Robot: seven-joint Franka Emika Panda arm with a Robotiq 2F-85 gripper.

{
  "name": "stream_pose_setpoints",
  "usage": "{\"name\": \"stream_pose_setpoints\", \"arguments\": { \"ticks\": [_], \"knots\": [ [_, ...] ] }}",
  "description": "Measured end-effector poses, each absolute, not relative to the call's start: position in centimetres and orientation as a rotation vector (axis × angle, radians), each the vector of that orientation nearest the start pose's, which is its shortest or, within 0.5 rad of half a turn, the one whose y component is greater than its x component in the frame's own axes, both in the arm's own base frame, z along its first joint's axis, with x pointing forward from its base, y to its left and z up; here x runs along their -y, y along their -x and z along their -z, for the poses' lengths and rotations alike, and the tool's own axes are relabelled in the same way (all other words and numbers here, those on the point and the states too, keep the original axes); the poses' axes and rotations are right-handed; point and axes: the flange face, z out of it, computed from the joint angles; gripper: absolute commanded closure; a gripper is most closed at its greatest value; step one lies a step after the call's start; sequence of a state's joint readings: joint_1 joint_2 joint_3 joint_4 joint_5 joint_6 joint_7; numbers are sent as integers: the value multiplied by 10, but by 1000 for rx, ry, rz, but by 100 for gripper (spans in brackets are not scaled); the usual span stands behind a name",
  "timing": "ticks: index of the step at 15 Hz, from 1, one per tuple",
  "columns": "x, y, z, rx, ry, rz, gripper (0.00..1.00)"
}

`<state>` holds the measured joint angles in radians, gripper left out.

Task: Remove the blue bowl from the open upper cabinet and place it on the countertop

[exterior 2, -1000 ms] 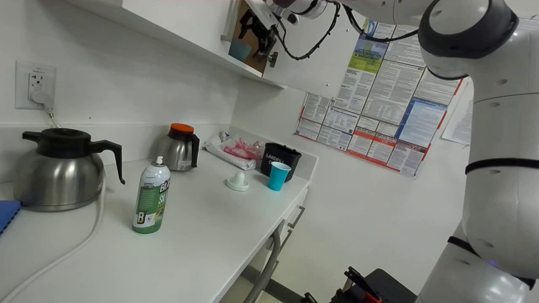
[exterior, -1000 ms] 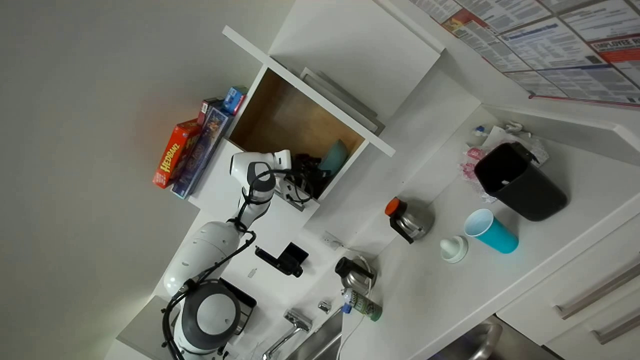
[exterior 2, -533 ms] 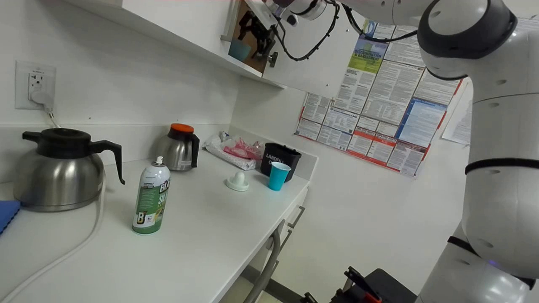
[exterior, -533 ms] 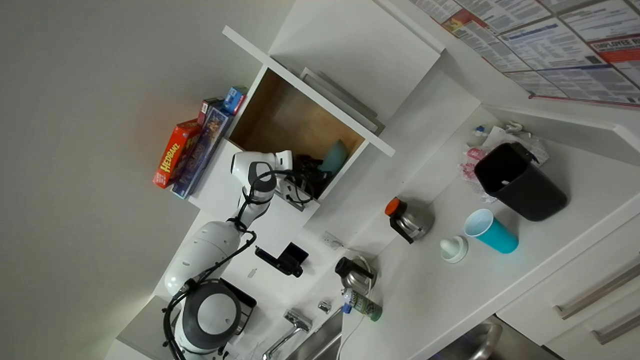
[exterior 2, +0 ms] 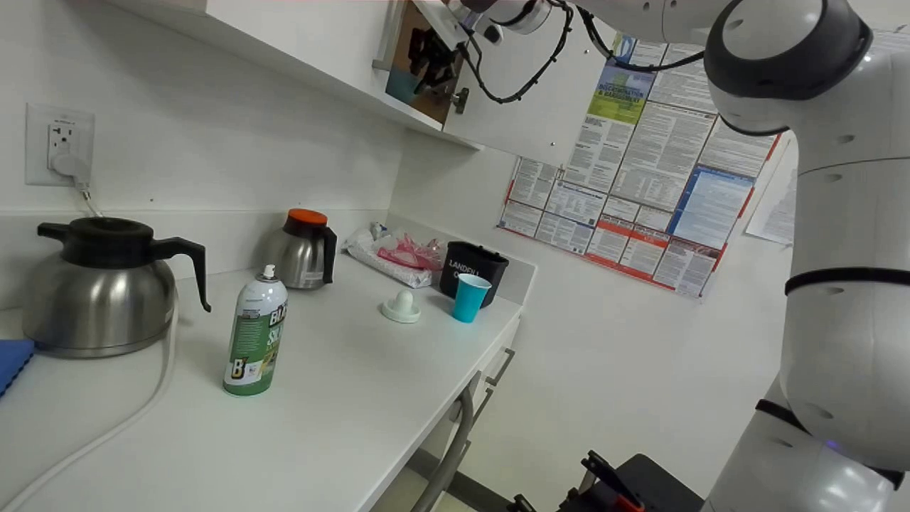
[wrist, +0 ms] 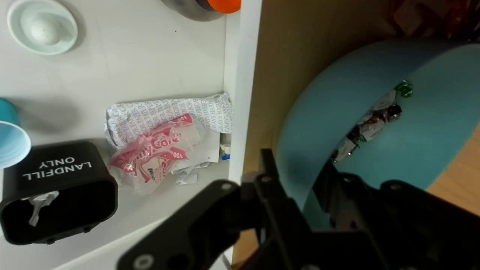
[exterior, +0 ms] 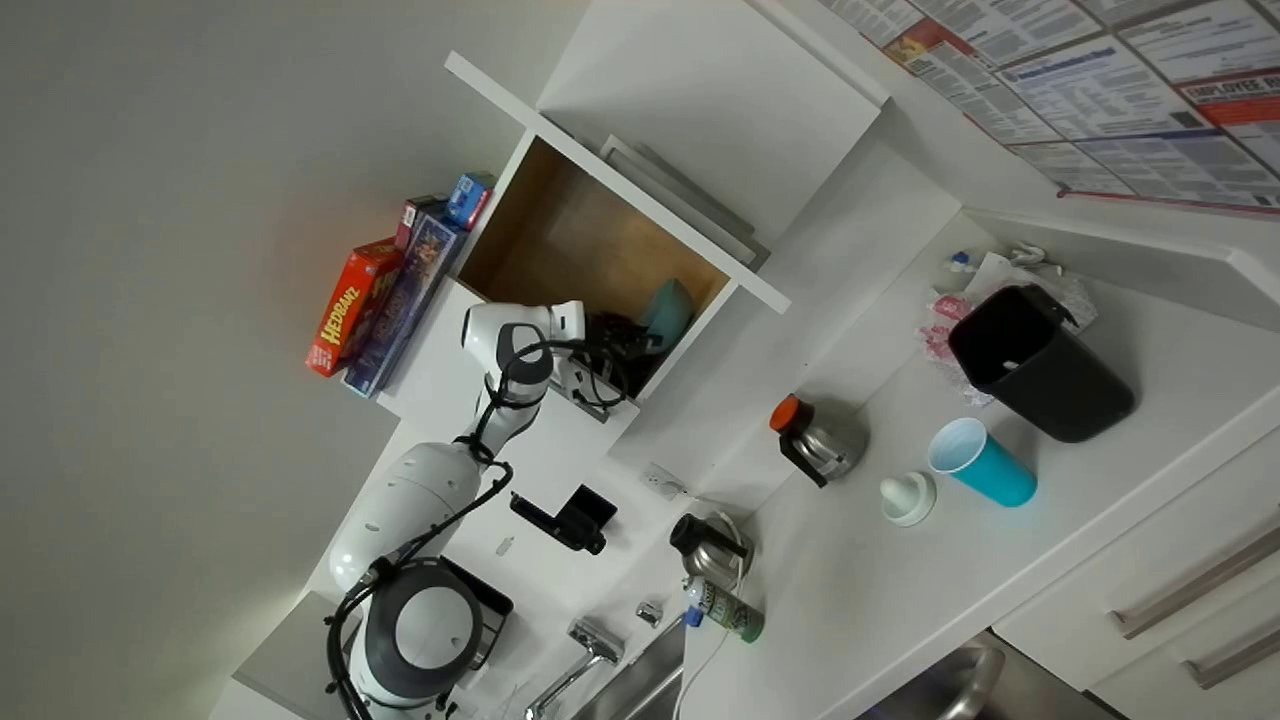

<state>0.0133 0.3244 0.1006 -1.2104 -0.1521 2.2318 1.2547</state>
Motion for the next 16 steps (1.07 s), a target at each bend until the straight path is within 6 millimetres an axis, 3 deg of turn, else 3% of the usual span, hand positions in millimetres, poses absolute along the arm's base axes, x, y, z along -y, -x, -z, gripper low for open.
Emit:
{"name": "stream_pose_setpoints", "arguments": {
  "ticks": [8,12,16],
  "knots": [
    [-62,-693,-680,-1392,2297,819,99],
    [-63,-683,-700,-1351,2370,803,99],
    [-49,-658,-733,-1299,2473,793,99]
  ]
}}
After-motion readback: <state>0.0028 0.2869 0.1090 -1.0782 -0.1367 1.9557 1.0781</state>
